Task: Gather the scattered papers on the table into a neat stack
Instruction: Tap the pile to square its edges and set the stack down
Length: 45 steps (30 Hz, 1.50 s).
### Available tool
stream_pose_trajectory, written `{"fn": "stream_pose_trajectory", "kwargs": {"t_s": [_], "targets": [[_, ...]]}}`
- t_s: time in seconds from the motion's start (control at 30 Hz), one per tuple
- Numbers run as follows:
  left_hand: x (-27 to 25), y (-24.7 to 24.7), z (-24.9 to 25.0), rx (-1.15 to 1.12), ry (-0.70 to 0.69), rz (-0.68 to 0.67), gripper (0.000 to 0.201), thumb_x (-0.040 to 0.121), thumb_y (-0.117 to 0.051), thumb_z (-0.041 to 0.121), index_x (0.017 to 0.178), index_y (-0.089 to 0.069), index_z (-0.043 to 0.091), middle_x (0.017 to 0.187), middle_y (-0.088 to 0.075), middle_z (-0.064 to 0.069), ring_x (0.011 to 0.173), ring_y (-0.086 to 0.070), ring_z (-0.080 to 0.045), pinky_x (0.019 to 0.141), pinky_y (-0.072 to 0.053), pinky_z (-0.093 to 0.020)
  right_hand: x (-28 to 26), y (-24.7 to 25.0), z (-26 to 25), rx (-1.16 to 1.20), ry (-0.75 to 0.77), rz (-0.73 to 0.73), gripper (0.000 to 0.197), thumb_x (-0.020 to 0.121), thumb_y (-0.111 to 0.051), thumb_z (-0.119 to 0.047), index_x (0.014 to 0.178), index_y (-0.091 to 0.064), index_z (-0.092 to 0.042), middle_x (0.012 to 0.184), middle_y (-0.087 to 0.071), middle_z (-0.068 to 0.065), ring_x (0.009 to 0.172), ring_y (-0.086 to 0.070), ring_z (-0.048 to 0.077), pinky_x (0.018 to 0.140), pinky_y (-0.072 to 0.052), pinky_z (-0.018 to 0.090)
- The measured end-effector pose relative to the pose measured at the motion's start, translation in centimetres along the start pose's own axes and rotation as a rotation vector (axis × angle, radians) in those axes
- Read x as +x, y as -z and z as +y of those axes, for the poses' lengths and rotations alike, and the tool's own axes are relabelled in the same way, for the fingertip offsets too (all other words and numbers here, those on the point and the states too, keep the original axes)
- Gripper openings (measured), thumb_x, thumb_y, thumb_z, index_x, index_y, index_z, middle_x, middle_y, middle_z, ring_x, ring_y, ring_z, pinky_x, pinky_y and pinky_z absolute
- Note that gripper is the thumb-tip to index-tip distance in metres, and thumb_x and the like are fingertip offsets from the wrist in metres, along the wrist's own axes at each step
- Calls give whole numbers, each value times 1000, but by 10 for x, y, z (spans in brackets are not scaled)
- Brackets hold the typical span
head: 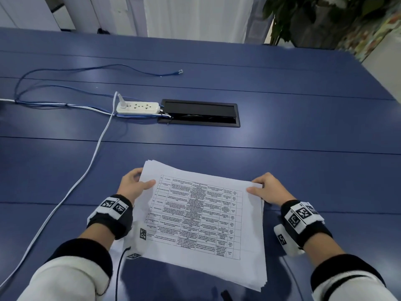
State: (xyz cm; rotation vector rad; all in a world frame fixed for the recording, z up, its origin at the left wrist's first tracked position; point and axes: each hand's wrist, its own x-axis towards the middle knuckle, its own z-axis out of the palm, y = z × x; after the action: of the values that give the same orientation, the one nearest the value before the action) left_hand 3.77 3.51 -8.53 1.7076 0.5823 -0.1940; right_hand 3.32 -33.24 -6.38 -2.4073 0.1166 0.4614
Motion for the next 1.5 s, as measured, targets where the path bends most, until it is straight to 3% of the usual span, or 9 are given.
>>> {"fn": "stream_pose_trajectory", "kwargs": {"t_s": [0.1, 0.27, 0.43, 0.7, 0.87, 1.03, 1.13, 1.23, 1.5], "targets": [[-4, 2, 4, 43, 23, -35, 40, 79, -69, -1, 115, -56, 6, 110, -62, -7, 100, -58, -22, 89, -42, -32, -3, -4, 2, 28, -63, 104, 9, 81, -69, -13, 90, -67, -11, 80, -54, -7, 78, -54, 10, 68, -38, 18], [-15, 20, 4, 185, 97, -338, 49, 66, -81, 8, 111, -62, 6, 109, -70, -7, 103, -65, -26, 98, -46, -43, -19, -26, 17, 224, -215, 311, 34, 79, -71, -11, 110, -61, -3, 86, -57, 2, 86, -53, 19, 82, -41, 26], [-42, 15, -6, 23, -70, -163, 38, 78, -67, -8, 111, -56, 8, 102, -66, -5, 100, -60, -25, 77, -48, -27, -32, -33, 14, 354, -223, 316, 57, 78, -74, -14, 128, -49, -2, 103, -54, 5, 95, -52, 19, 88, -43, 29], [-53, 36, 7, -259, -117, -126, 39, 75, -65, -10, 112, -57, -1, 105, -66, -16, 105, -60, -34, 101, -43, -48, -56, -22, -6, 770, -104, 63, 32, 82, -67, -6, 113, -60, -1, 115, -66, 17, 96, -67, 22, 81, -55, 30], [-66, 29, 54, -377, -346, -63, 28, 77, -61, -13, 99, -62, 5, 82, -75, 3, 77, -70, -12, 78, -57, -30, -62, 17, -56, 811, 169, 443, 15, 86, -61, -1, 93, -60, -13, 91, -66, -4, 69, -66, -6, 61, -52, 11], [-70, 21, 78, -448, -475, -39, 33, 76, -69, -2, 107, -61, 3, 88, -73, 5, 79, -69, -5, 68, -55, -19, -63, 35, -75, 848, 341, 559, 16, 87, -59, 0, 99, -55, -11, 90, -62, -9, 70, -63, -14, 64, -48, 5], [-74, 17, 77, -380, -513, -58, 43, 59, -83, 18, 95, -61, 21, 90, -70, 7, 79, -66, -4, 70, -54, -19, -60, 33, -73, 850, 329, 538, 29, 83, -65, -3, 102, -53, -22, 98, -62, -9, 82, -63, -9, 74, -52, 11], [-72, 13, 79, -397, -509, -45, 61, 47, -82, 31, 102, -58, 20, 103, -67, -2, 89, -66, -11, 77, -56, -25, -56, 36, -72, 847, 311, 537, 39, 79, -71, -7, 103, -50, -28, 106, -62, -4, 96, -62, 7, 84, -52, 22], [-65, -2, 81, -370, -460, -6, 41, 78, -69, 1, 116, -55, -1, 108, -65, -12, 97, -63, -26, 89, -51, -41, -44, 18, -70, 933, 203, 571, 40, 80, -70, -16, 115, -50, -12, 107, -64, -1, 104, -62, 18, 92, -51, 36]]}}
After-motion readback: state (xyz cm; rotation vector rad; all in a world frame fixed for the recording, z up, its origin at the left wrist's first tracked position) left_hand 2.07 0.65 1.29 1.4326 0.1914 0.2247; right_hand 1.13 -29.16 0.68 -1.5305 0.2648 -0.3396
